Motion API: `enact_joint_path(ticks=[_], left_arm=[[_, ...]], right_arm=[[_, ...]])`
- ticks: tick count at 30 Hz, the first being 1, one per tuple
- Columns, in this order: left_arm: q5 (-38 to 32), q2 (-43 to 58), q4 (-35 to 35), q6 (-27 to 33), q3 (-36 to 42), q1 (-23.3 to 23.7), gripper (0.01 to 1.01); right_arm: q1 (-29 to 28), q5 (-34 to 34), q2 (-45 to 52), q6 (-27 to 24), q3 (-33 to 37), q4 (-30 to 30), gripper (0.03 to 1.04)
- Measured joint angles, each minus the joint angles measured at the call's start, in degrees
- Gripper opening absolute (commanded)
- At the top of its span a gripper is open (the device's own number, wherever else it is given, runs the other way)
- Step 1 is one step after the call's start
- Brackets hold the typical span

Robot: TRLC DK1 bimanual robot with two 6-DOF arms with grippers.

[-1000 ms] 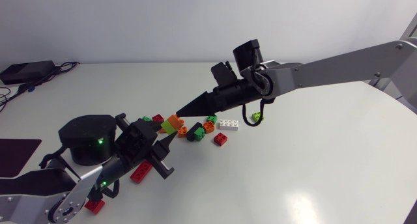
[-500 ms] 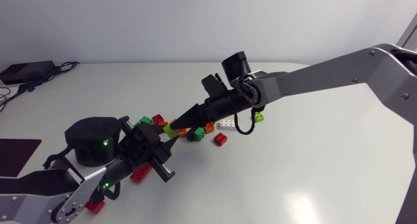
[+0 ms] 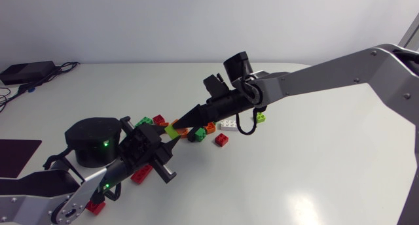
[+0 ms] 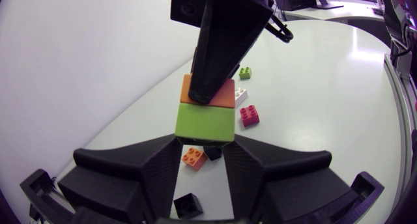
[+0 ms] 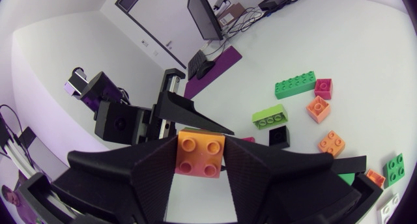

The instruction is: Disassemble duplo

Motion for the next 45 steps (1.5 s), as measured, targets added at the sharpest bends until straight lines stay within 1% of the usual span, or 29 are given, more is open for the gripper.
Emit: enact_joint_path(ticks=[1,5,9,12,15,20,23,25,29,34,37,40,41,43,45], left_arm=[[0.0,0.0,0.0,0.3,0.0,0.0,0.251],[-0.2,0.0,0.0,0.9,0.0,0.0,0.251],[-0.7,0.0,-0.3,0.9,0.0,0.0,0.251],[-1.2,0.0,-0.7,0.9,0.0,0.0,0.251],[-1.4,0.0,-1.0,0.8,0.0,0.3,0.251],[-0.2,0.0,-0.5,0.8,0.0,-0.1,0.251],[-0.2,0.0,-0.5,0.8,0.0,-0.1,0.251],[-0.2,0.0,-0.5,0.8,0.0,-0.1,0.251],[-1.2,2.0,-0.4,0.9,0.3,0.1,0.251],[-4.5,5.2,-0.3,1.0,1.8,1.5,0.251],[-6.3,7.7,-0.3,1.1,3.0,1.7,0.251],[-7.4,9.8,-0.3,2.0,3.7,1.7,0.251],[-7.6,10.5,-0.3,2.2,3.9,1.7,0.266],[-8.5,12.0,-0.3,3.3,4.2,1.6,0.339],[-9.5,13.6,-0.3,4.3,4.4,1.1,0.369]], right_arm=[[0.0,0.0,0.0,0.2,0.0,0.0,0.31],[0.0,0.2,0.0,1.2,0.0,-0.2,0.29],[0.0,2.2,0.0,1.1,0.0,-0.3,0.29],[0.3,4.6,-0.5,0.7,0.0,-0.4,0.29],[0.7,8.9,-1.9,-1.0,-0.1,-0.2,0.29],[-0.8,13.8,-2.4,-2.8,-0.1,0.2,0.29],[-1.0,19.6,-2.5,-3.5,-0.1,0.0,0.29],[-0.7,26.1,-2.5,-5.2,-0.1,-1.0,0.3],[0.9,42.2,-2.5,-10.3,-0.1,-3.8,0.31],[3.6,54.4,-2.1,-14.3,0.0,-4.8,0.32],[4.6,59.6,-0.5,-16.1,0.5,-5.6,0.32],[4.9,62.9,1.0,-17.0,0.9,-6.4,0.33],[4.9,63.3,1.5,-17.2,1.0,-6.9,0.33],[4.9,64.0,2.2,-17.4,1.6,-7.8,0.36],[4.9,64.2,2.7,-17.4,2.0,-8.1,0.36]])
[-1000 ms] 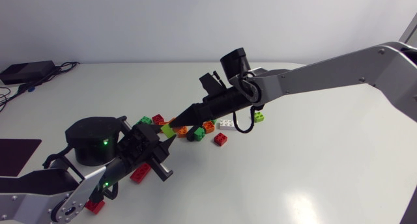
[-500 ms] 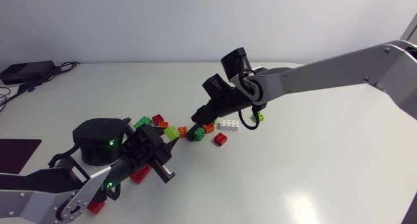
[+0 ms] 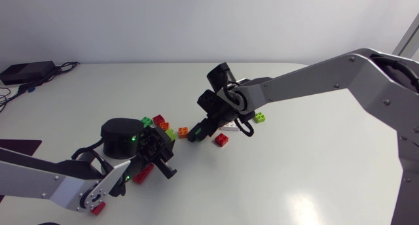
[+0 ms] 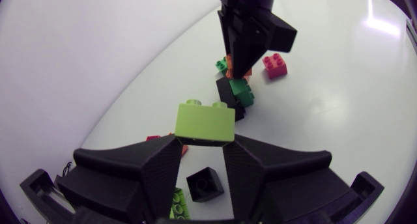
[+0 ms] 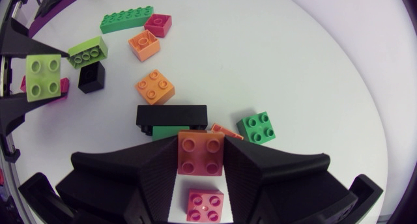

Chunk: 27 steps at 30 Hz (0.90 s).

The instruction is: Disassemble duplo

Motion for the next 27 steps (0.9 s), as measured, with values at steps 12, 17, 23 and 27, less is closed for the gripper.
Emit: enact_joint_path(ticks=[12,17,23,27], left_arm=[[-2.5,2.7,0.0,1.6,0.7,-0.9,0.657],[-3.3,2.7,0.0,1.8,0.8,-0.9,0.721],[-4.1,2.7,0.0,1.7,0.8,-0.7,0.872],[-4.7,1.0,0.1,1.2,0.8,0.7,0.918]], right_arm=[[0.1,2.5,0.2,-1.1,0.3,-0.5,0.93],[0.7,4.1,0.3,-1.3,0.8,-0.4,0.98],[0.3,4.3,0.3,-1.0,0.9,0.3,0.99],[-2.2,4.7,-0.7,0.6,0.3,3.2,0.99]])
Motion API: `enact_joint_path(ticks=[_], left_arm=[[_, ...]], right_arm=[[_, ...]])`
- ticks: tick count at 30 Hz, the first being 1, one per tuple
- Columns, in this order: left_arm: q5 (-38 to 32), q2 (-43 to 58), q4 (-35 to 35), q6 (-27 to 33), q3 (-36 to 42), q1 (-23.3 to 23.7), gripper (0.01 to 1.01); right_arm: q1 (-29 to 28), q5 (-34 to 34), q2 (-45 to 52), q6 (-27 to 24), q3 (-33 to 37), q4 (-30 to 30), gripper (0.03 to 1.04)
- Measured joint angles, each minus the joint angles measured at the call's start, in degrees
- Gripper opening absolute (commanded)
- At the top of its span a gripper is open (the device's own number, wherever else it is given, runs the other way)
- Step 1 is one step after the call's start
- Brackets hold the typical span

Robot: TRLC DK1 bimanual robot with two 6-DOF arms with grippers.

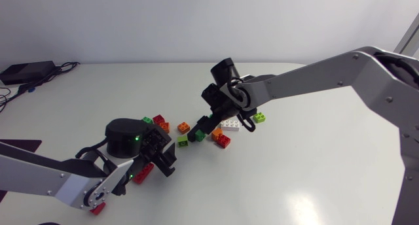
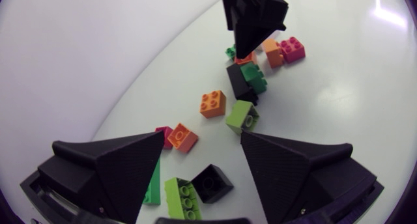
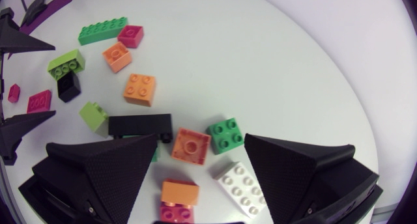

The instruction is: Disassemble duplo

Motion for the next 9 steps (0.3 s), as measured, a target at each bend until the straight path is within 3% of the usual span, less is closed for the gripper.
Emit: enact_joint_path(ticks=[5,9], left_arm=[[-1.0,-8.0,1.6,-2.5,-0.1,3.6,0.921],[-1.1,-15.0,3.0,-5.5,-0.2,7.3,0.92]], right_arm=[[-2.8,8.4,-4.6,0.0,-3.0,6.3,0.99],[-3.3,11.4,-8.7,-0.1,-5.9,11.4,0.98]])
